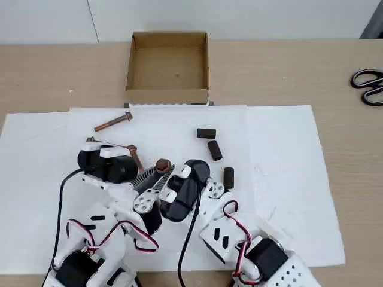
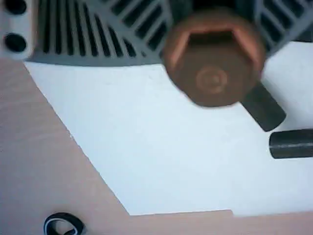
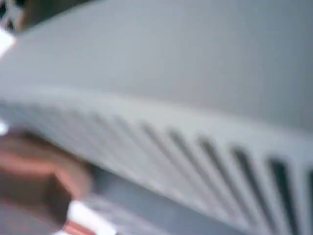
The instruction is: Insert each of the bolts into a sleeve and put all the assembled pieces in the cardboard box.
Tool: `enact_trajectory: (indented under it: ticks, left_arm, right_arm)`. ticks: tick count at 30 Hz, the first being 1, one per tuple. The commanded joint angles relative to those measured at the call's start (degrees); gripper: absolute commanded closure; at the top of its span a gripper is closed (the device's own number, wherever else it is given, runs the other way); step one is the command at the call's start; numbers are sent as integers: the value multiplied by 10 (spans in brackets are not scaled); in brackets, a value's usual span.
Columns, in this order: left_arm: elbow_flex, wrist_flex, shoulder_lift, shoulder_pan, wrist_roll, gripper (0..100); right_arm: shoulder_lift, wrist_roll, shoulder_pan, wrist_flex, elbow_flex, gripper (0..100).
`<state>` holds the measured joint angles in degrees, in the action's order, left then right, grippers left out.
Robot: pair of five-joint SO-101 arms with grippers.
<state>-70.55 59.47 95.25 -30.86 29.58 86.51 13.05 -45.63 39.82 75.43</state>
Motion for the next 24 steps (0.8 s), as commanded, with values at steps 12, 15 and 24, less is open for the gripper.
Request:
enact_trajectory:
  ticks: [12, 15, 24]
  left_arm:
    - [-12, 31, -5, -8, -40, 723]
    - [-8, 31, -5, -4, -42, 725]
    - [-7, 27, -4, 122, -202, 725]
  right_arm:
    - [10, 9, 10, -29, -9, 996]
    - [10, 9, 10, -29, -8, 996]
    - [10, 7, 12, 7, -8, 996]
